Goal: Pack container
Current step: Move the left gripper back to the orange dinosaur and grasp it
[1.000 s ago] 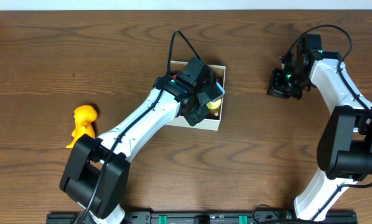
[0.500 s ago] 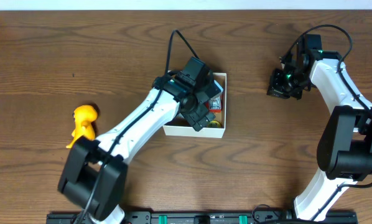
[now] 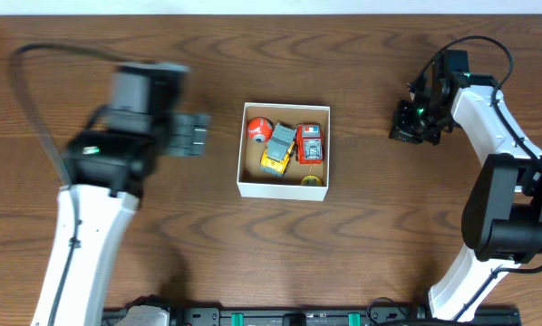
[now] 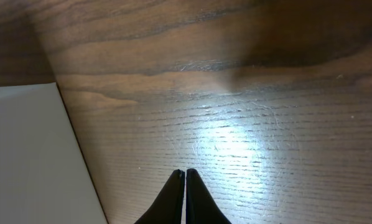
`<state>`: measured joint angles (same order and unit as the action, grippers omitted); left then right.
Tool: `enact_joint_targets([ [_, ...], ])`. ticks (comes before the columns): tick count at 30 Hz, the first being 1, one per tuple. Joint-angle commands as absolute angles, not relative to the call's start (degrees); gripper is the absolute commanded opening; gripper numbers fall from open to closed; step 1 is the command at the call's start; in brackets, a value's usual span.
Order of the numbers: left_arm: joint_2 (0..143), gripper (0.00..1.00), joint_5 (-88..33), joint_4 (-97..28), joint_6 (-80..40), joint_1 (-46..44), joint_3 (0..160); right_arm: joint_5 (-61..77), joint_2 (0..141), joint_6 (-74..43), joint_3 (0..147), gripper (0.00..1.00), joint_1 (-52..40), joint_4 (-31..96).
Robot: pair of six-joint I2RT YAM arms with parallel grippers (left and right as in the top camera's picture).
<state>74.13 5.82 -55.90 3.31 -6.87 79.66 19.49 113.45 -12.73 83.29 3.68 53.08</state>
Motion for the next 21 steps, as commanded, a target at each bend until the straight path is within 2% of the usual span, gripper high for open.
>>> enact_joint_targets([
  [1,75.9,0.98,6.3,-58.1,-0.3,2.7,78.4,19.5,111.9,-11.7,83.3,0.05,3.4,53.2],
  [8,82.8,0.98,1.5,-55.6,0.4,14.6,70.9,19.4,111.9,-11.4,83.3,0.05,3.4,53.6],
  [21,99.8,0.98,-0.5,-49.7,6.2,16.5,67.8,19.4,111.9,-11.4,83.3,0.06,3.4,53.6],
])
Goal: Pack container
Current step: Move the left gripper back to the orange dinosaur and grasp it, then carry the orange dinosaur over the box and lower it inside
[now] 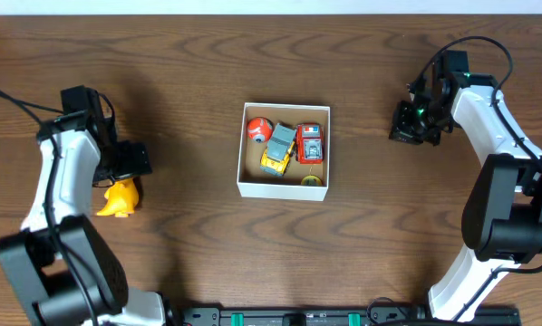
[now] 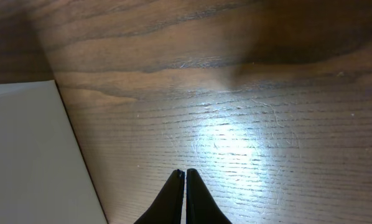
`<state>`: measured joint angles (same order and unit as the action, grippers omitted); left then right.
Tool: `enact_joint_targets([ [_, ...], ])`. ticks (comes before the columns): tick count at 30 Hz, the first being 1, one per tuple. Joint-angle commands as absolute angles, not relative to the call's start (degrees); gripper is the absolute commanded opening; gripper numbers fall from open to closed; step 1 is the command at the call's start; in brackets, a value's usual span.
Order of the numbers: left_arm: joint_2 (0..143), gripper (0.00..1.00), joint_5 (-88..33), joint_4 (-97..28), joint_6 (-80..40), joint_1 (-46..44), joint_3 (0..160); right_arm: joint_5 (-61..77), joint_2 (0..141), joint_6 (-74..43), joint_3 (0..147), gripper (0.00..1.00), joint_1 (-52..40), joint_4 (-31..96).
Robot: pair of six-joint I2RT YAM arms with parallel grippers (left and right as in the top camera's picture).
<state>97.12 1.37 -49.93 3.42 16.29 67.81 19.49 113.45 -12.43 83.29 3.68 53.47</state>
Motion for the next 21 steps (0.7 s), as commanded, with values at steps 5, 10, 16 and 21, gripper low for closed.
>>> enact_joint_targets([
  [5,104.4,0.98,-0.5,-48.2,6.4,16.7,67.8,19.4,111.9,-11.5,83.3,0.06,3.4,53.8],
  [10,107.2,0.98,-0.5,-47.6,6.4,17.0,67.8,19.4,111.9,-11.5,83.3,0.05,3.4,53.8],
  [16,107.5,0.69,-0.5,-47.5,6.4,17.0,67.7,19.4,111.9,-11.5,83.3,0.05,3.4,53.8],
  [21,107.5,0.27,-0.5,-47.8,6.3,17.0,67.7,19.4,111.9,-11.5,83.3,0.05,3.4,53.8],
])
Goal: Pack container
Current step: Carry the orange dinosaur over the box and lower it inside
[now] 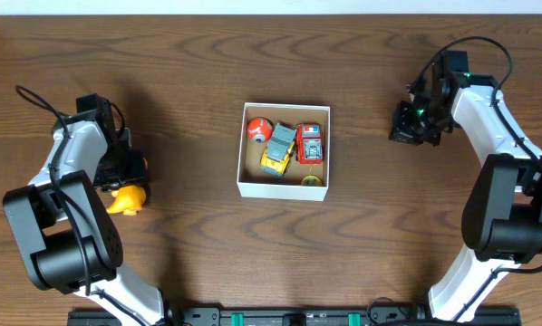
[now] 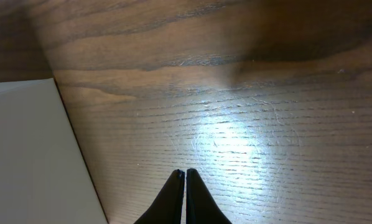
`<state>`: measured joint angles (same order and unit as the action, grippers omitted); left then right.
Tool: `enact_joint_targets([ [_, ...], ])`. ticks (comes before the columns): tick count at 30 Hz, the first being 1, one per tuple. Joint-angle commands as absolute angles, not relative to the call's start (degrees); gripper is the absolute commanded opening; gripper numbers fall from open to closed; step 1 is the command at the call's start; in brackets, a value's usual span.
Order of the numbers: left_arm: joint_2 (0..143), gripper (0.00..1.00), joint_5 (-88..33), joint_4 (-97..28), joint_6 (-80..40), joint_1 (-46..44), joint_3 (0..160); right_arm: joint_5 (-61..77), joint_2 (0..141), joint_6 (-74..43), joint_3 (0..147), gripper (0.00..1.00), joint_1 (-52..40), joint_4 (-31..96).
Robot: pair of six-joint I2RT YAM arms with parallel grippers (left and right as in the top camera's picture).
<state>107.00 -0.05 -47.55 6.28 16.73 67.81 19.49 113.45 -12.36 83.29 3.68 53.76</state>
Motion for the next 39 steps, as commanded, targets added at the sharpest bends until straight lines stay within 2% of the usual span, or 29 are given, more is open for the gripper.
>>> enact_joint_targets([
  [1,107.5,0.22,-0.5,-47.8,6.3,17.0,67.8,19.4,111.9,-11.5,83.3,0.05,3.4,53.8],
  [5,107.2,0.06,-1.2,-47.9,4.5,17.0,68.1,19.4,111.9,-11.5,83.3,0.05,3.4,53.8],
  [15,97.2,0.06,-20.2,-53.7,4.7,15.1,77.7,18.8,111.9,-11.5,83.3,0.06,3.4,53.8],
  [20,87.4,0.06,-21.9,-51.4,10.2,6.4,80.9,18.8,111.9,-11.5,83.3,0.06,3.4,53.8],
  [25,81.6,0.06,-21.8,-46.2,22.3,-8.2,80.9,18.8,111.9,-11.5,83.3,0.06,3.4,53.8],
  [32,84.9,0.06,-21.8,-43.3,32.6,-23.8,80.9,18.8,111.9,-11.5,83.3,0.06,3.4,54.2],
  [39,94.1,0.06,-21.8,-42.5,33.4,-29.3,80.9,18.8,111.9,-11.5,83.3,0.06,3.4,54.7],
])
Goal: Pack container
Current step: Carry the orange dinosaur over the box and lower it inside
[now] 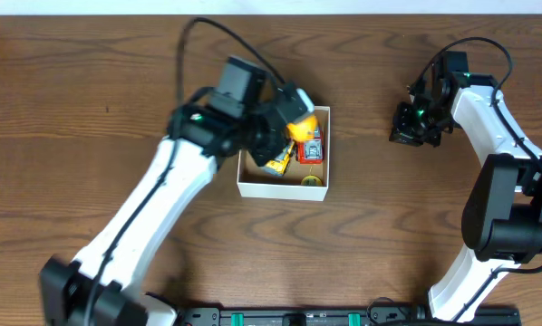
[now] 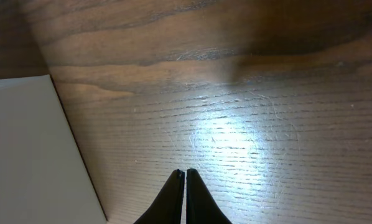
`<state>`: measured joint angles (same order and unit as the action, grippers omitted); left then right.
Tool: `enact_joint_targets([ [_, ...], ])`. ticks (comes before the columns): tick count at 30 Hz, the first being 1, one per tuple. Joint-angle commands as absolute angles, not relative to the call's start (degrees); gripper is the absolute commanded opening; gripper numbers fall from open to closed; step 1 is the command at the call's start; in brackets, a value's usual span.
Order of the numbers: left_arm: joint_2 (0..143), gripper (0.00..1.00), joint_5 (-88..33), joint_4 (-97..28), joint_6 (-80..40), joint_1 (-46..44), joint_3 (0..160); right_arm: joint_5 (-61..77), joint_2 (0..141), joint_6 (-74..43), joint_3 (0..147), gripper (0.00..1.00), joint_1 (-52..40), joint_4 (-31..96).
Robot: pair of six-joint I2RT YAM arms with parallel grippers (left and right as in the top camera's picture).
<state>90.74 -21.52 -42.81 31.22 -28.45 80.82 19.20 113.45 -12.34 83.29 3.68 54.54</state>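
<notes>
The white box [image 1: 280, 189] sits mid-table and holds a yellow-and-grey car [image 1: 275, 164], a red car [image 1: 310, 150] and a small yellow ring [image 1: 312, 179]. My left gripper [image 1: 287, 116] hangs over the box's upper middle, shut on a yellow toy [image 1: 300, 128]; arm and toy cover the box's upper left corner. My right gripper [image 1: 407, 125] rests low over the table to the right of the box; its fingers [image 2: 185, 173] are shut with nothing between them.
Dark wooden tabletop [image 1: 398, 235] all round the box. In the right wrist view a pale flat surface [image 2: 30, 162] fills the lower left beside the bare wood. The right arm's cable arches over the far right edge.
My left gripper was at the table's far left, down on the yellow toy. Now it holds that toy above the box. The right gripper has not moved.
First my left arm was blurred in motion just left of the box. Then its gripper stood at the far left beside the yellow toy on the table, then right on the toy. Now the toy is off the table and over the box.
</notes>
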Motion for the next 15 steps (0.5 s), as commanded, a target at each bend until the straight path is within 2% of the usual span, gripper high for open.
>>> enact_joint_targets([
  [1,95.7,0.06,-21.9,-42.8,33.4,-29.7,80.9,18.8,111.9,-11.5,83.3,0.05,3.4,54.7],
  [8,100.9,0.06,-21.8,-49.1,33.4,-30.8,80.9,18.8,111.9,-11.5,83.3,0.06,3.4,55.1],
  [15,101.1,0.06,-16.2,-54.4,33.4,-30.6,80.6,18.8,111.9,-11.5,83.3,0.06,3.4,55.0],
])
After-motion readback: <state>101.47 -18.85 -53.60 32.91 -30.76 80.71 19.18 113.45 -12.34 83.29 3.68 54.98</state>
